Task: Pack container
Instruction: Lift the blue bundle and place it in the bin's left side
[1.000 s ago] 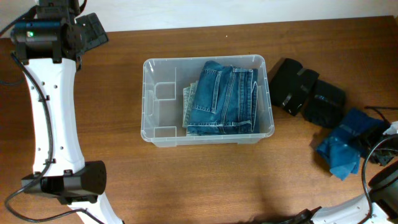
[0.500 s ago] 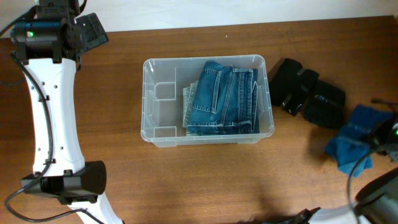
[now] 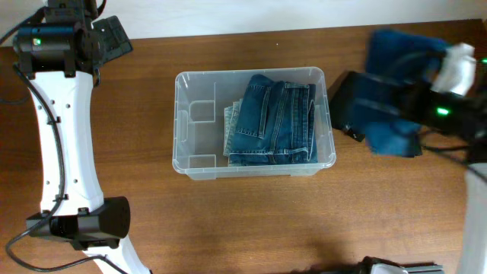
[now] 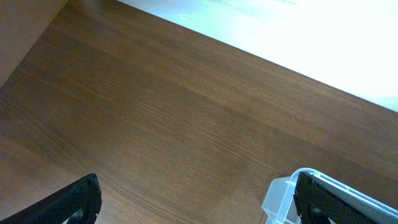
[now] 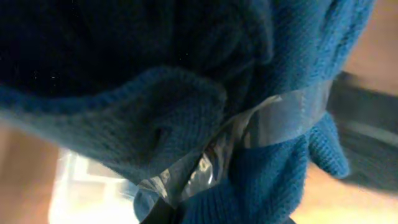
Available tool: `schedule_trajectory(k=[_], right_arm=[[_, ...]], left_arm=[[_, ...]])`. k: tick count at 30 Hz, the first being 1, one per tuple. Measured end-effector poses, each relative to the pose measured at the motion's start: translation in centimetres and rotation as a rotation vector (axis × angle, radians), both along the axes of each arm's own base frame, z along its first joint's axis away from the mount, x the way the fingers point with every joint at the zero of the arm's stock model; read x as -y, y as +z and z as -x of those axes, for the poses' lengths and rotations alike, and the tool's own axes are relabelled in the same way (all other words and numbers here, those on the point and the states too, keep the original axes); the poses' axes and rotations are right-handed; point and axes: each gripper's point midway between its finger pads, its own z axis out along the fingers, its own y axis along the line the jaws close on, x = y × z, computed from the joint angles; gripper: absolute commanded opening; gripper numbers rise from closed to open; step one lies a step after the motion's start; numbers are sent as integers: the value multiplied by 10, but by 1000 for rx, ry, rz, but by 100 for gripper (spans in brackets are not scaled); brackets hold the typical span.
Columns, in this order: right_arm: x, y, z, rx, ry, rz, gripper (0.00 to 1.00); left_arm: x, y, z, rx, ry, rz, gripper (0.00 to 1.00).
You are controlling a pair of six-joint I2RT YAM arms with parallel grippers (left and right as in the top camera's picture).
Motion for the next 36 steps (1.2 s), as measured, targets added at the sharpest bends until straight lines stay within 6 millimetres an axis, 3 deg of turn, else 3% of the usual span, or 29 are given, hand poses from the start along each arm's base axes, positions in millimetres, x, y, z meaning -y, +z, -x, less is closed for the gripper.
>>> schedule_trajectory(k=[3, 4, 7, 10, 14, 18, 23, 28, 36], right_arm=[[-75, 15, -16, 79, 178, -38, 8], [-92, 18, -19, 94, 215, -49, 8], [-158, 14, -29, 112, 336, -74, 8], [-211, -2, -39, 97, 404, -89, 8], [-262, -46, -54, 13, 427, -95, 8], [-293, -93, -71, -70, 399, -106, 7], [-310, -141, -80, -186, 335, -129, 6], [-322, -164, -77, -260, 295, -149, 6], [-340, -175, -63, -308, 298, -164, 6]], left_arm=[[0, 0, 0, 0, -1, 0, 99], [0, 0, 0, 0, 0, 0, 99], [0, 0, 0, 0, 0, 0, 99], [0, 0, 0, 0, 0, 0, 99], [0, 0, 0, 0, 0, 0, 99], [0, 0, 0, 0, 0, 0, 99], [0, 0, 0, 0, 0, 0, 99], [0, 0, 0, 0, 0, 0, 99], [0, 0, 0, 0, 0, 0, 99]])
